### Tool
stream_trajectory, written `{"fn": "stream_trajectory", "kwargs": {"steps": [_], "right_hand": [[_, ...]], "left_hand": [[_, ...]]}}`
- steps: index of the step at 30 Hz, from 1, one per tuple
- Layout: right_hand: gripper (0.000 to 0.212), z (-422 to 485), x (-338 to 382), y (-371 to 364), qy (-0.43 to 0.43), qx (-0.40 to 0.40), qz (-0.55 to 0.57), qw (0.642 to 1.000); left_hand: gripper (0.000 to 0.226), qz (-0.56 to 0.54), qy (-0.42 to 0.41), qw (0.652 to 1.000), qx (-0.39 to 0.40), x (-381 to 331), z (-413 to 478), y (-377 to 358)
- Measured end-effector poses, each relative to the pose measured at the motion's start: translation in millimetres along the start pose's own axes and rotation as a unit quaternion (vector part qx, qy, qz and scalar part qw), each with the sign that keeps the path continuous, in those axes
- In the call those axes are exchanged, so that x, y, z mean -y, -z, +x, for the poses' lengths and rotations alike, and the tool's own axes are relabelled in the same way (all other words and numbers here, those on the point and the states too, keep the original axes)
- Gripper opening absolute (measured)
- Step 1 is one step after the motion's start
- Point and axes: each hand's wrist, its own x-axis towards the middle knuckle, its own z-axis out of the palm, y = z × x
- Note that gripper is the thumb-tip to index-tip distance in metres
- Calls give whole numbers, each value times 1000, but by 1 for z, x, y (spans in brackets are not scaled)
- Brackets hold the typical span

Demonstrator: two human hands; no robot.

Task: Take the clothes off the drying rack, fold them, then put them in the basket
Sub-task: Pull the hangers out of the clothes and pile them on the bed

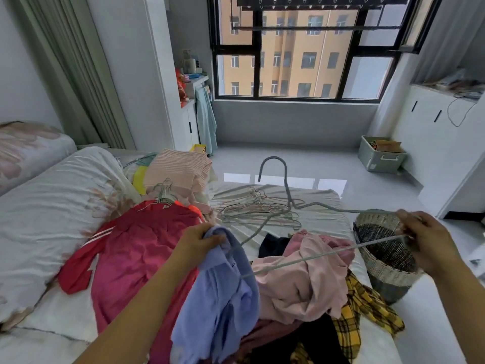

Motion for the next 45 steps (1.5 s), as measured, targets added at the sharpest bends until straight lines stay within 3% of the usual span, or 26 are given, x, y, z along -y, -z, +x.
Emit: {"fn": "stream_trajectory", "kwargs": {"steps": [4, 6, 9, 11, 13, 15, 18, 21, 25, 29, 32, 36, 40, 43, 45], "right_hand": [[24, 26, -16, 43, -31, -112, 39, 992], [26, 43, -26, 58, -48, -157, 49, 985], [30, 78, -43, 65, -67, -201, 66, 975], [28, 103, -55, 59, -90, -211, 74, 970], [23, 126, -69, 44, -116, -208, 83, 968], [24, 149, -83, 27, -136, -198, 85, 967], [27, 182, -99, 2, -153, -182, 78, 968], [29, 208, -109, -15, -170, -162, 68, 970], [29, 240, -135, -39, -194, -126, 59, 971], [32, 261, -164, -71, -224, -98, 53, 968], [32, 268, -181, -91, -260, -85, 49, 960], [30, 276, -196, -117, -292, -61, 50, 953], [25, 279, -218, -136, -323, -71, 64, 941], [28, 282, -237, -158, -295, -94, 48, 950], [31, 293, -250, -176, -269, -117, 10, 956]], "left_hand": [[18, -17, 15, 1000, -6, -4, 36, -42], [34, 30, 25, 999, -34, 7, 64, -55], [41, 82, 105, 988, -83, 41, 99, -68], [34, 30, 161, 985, -57, 57, 114, -88], [29, -82, 206, 975, -9, 59, 126, -119], [37, -171, 233, 956, 38, 57, 145, -152], [16, -191, 241, 949, 70, 49, 175, -189], [25, -143, 259, 955, 28, 59, 196, -197], [17, -139, 301, 943, -19, 83, 205, -186], [39, -157, 348, 918, -110, 111, 215, -164], [18, -151, 350, 903, -197, 135, 223, -141], [18, -181, 346, 886, -250, 163, 241, -109], [26, -194, 361, 887, -212, 192, 257, -85], [48, -182, 407, 882, -154, 212, 262, -73], [50, -165, 432, 881, -103, 226, 260, -66]]}}
